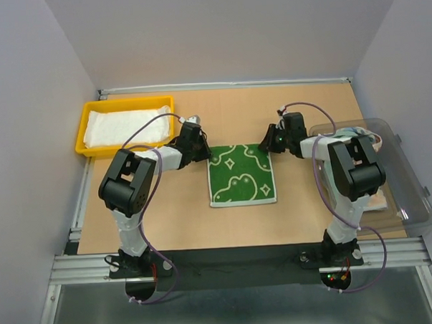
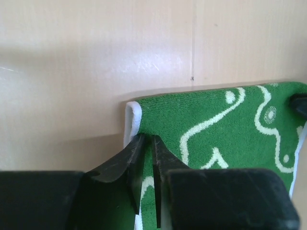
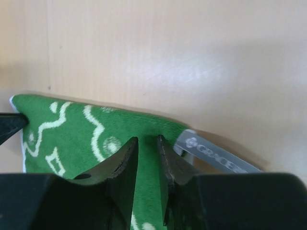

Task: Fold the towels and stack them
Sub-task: Fold the towel

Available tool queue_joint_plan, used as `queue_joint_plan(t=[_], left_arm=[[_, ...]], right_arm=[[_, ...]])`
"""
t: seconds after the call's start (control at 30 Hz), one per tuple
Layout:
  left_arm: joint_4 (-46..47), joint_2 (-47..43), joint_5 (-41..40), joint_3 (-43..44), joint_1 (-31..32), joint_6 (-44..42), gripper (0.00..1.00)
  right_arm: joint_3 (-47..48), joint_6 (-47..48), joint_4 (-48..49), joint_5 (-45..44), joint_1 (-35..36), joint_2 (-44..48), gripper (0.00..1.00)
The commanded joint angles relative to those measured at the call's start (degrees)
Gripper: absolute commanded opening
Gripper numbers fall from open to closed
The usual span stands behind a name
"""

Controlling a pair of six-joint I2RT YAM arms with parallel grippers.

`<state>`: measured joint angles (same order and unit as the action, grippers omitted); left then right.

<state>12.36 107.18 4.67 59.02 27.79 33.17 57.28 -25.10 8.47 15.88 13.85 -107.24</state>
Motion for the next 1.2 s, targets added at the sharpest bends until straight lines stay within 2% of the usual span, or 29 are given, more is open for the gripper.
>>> queue_joint_plan(t=[0.0,0.1,0.13,0.2,0.3,0.33,0.37,0.47,0.7,0.87,1.0,1.17], left_arm=[[-0.32,0.05,-0.62,0.13,-1.16,-3.28,0.25],[-2.51,-1.88,-0.01,1.88,-1.25,-6.35,0.34],[-3.47,-3.54,0.43,2.93,-1.25,-6.97,0.43],[-4.97,-5.30,0.43,4.86,-1.25,-9.07,0.50],[-9.10,-9.08,-0.36,6.89,-1.25,-13.03,0.66],[-10.15,-10.13,-0.88,8.02,-1.25,-14.17,0.76],[-12.08,-12.32,-1.24,8.47,-1.25,-15.14,0.80],[-15.59,-16.89,-1.85,9.00,-1.25,-20.06,0.92],[-20.88,-25.43,-6.23,5.15,-1.34,-30.87,0.99],[-18.96,-29.47,-6.87,0.74,-1.51,-34.84,0.99],[-18.51,-28.17,-4.93,1.53,-1.51,-35.45,0.99],[-18.17,-22.29,-4.93,6.09,-1.60,-36.24,0.97]], right_arm=[[-1.20,1.27,3.31,-4.02,-2.68,0.36,0.29],[-0.77,4.44,2.78,-2.88,-2.60,3.78,0.30],[0.46,7.32,1.74,-2.09,-2.60,4.49,0.32],[2.74,11.37,-2.11,0.19,-2.60,5.20,0.37],[6.88,20.16,-5.92,1.87,-2.60,5.02,0.45],[7.49,22.27,-7.75,2.22,-2.68,4.50,0.46],[8.37,26.64,-8.29,2.75,-2.60,4.15,0.50],[12.41,33.96,-14.52,7.57,-2.60,1.25,0.52],[21.11,44.08,-25.33,13.56,-2.60,-4.73,0.55],[24.10,47.69,-29.03,12.78,-2.60,-7.36,0.50],[24.99,48.57,-31.14,12.60,-2.60,-9.38,0.47],[24.64,49.27,-32.37,11.11,-2.68,-10.62,0.43]])
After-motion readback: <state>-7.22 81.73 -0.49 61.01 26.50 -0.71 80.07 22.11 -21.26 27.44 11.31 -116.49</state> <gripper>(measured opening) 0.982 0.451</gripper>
